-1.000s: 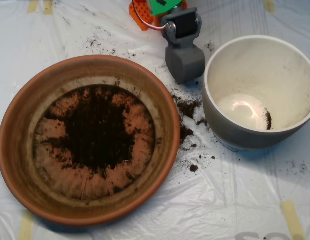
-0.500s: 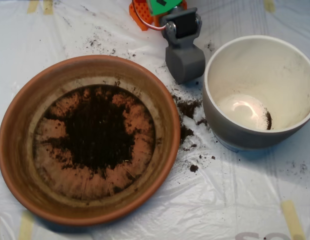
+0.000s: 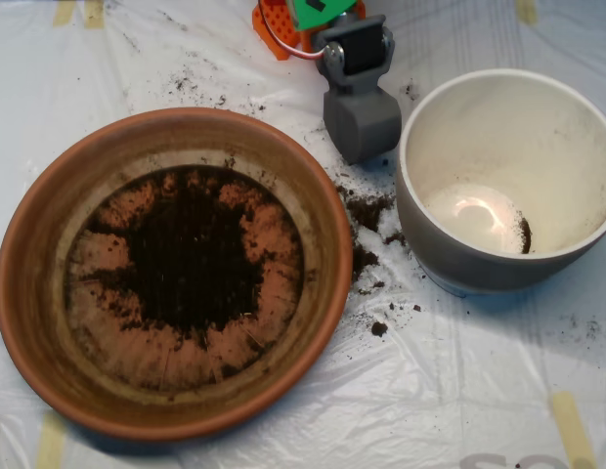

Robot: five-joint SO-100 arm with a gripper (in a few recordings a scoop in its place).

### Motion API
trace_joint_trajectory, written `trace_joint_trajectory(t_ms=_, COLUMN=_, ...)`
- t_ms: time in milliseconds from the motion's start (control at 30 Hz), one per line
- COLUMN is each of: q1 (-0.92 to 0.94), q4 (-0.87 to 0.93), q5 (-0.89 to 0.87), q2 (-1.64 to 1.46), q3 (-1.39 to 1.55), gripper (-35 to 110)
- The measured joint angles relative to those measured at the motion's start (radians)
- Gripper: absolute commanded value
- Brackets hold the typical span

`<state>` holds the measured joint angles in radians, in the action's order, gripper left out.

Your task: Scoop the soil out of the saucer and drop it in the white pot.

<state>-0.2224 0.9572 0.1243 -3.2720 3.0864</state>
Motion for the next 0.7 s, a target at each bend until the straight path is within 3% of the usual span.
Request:
trace_joint_trajectory(t_ms=267, q1=0.0, q4=0.0, q5=0.009, q2=0.0, q3=0.0, gripper=1)
trace_joint_trajectory(t_ms=700, q1=0.094, q4=0.069, q5=0.077, q2=0.0, q3=-0.054, gripper=21)
